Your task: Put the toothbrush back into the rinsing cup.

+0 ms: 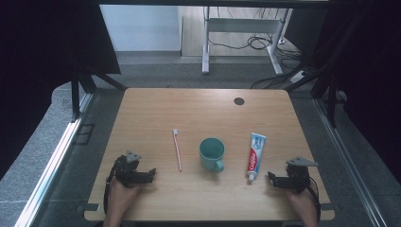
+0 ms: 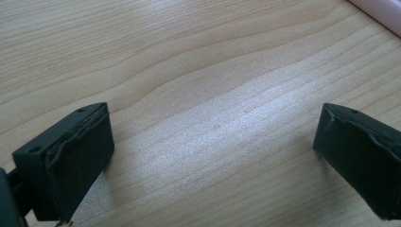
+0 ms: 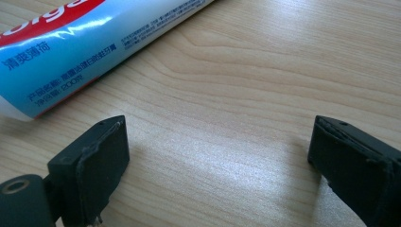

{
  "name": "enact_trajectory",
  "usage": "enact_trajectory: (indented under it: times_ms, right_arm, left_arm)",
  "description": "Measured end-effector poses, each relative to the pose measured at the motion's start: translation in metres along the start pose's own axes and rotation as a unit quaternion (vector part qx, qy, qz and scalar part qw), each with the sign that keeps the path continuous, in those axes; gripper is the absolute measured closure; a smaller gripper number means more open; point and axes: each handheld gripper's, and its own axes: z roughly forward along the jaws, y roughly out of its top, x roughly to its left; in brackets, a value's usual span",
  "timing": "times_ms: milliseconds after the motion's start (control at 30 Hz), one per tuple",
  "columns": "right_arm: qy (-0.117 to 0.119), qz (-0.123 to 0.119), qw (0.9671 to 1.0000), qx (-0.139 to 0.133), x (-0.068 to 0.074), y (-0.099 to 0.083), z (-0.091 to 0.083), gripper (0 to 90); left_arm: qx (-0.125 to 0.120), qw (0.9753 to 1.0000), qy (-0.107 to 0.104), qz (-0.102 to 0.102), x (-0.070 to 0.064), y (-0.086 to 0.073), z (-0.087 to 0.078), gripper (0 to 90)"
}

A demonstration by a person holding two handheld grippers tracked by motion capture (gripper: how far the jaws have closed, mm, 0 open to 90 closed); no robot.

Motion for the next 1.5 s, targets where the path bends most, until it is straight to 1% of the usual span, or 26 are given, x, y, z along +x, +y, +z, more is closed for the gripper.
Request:
enact_trajectory:
  times_ms: [267,833,900,933,1000,1033,1200,1233,1300,1333,1400,1433,1467,1500]
  right_arm:
    - [0.000,0.000,1.0000,0.000,0.000,0.000,0.000,5.5]
    - [0.001,-0.001,1.0000,0.000,0.000,0.000,0.000,5.2]
    - [0.001,-0.001,1.0000,0.000,0.000,0.000,0.000,5.2]
    - [0.002,-0.003,1.0000,0.000,0.000,0.000,0.000,5.3]
    - [0.002,-0.003,1.0000,0.000,0.000,0.000,0.000,5.3]
    - [0.002,-0.003,1.0000,0.000,0.000,0.000,0.000,5.3]
    - [0.002,-0.003,1.0000,0.000,0.000,0.000,0.000,5.3]
    - [0.002,-0.003,1.0000,0.000,0.000,0.000,0.000,5.3]
    - [0.002,-0.003,1.0000,0.000,0.000,0.000,0.000,5.3]
    - [0.002,-0.003,1.0000,0.000,0.000,0.000,0.000,5.3]
    - [0.002,-0.003,1.0000,0.000,0.000,0.000,0.000,5.3]
    - [0.002,-0.003,1.0000,0.000,0.000,0.000,0.000,5.3]
    - [0.002,-0.003,1.0000,0.000,0.000,0.000,0.000,5.3]
    - [0.002,-0.003,1.0000,0.000,0.000,0.000,0.000,5.3]
  left_arm:
    - [-0.001,1.0000,0.003,-0.004,-0.001,0.000,0.000,0.0]
    - [-0.005,1.0000,0.003,-0.004,-0.001,-0.001,-0.001,1.4]
    - [-0.008,1.0000,0.002,-0.004,-0.001,-0.001,-0.002,4.8]
    - [-0.014,0.9999,0.001,-0.001,-0.001,-0.002,-0.004,8.0]
    - [-0.017,0.9999,-0.001,0.002,-0.001,-0.003,-0.004,13.0]
    - [-0.017,0.9998,-0.003,0.003,0.000,-0.003,-0.005,13.0]
    - [-0.015,0.9998,-0.009,0.009,0.001,-0.002,-0.008,25.0]
    - [-0.014,0.9998,-0.010,0.009,0.001,-0.002,-0.009,25.0]
    - [-0.014,0.9997,-0.015,0.010,0.001,-0.001,-0.010,30.1]
    - [-0.015,0.9996,-0.023,0.009,0.002,-0.001,-0.011,35.9]
    - [-0.012,0.9992,-0.035,0.013,0.002,0.000,-0.012,42.4]
    - [-0.012,0.9992,-0.035,0.013,0.002,0.000,-0.012,45.8]
    - [-0.012,0.9988,-0.043,0.021,0.002,0.000,-0.013,51.3]
    - [-0.014,0.9987,-0.043,0.025,0.001,0.001,-0.014,54.7]
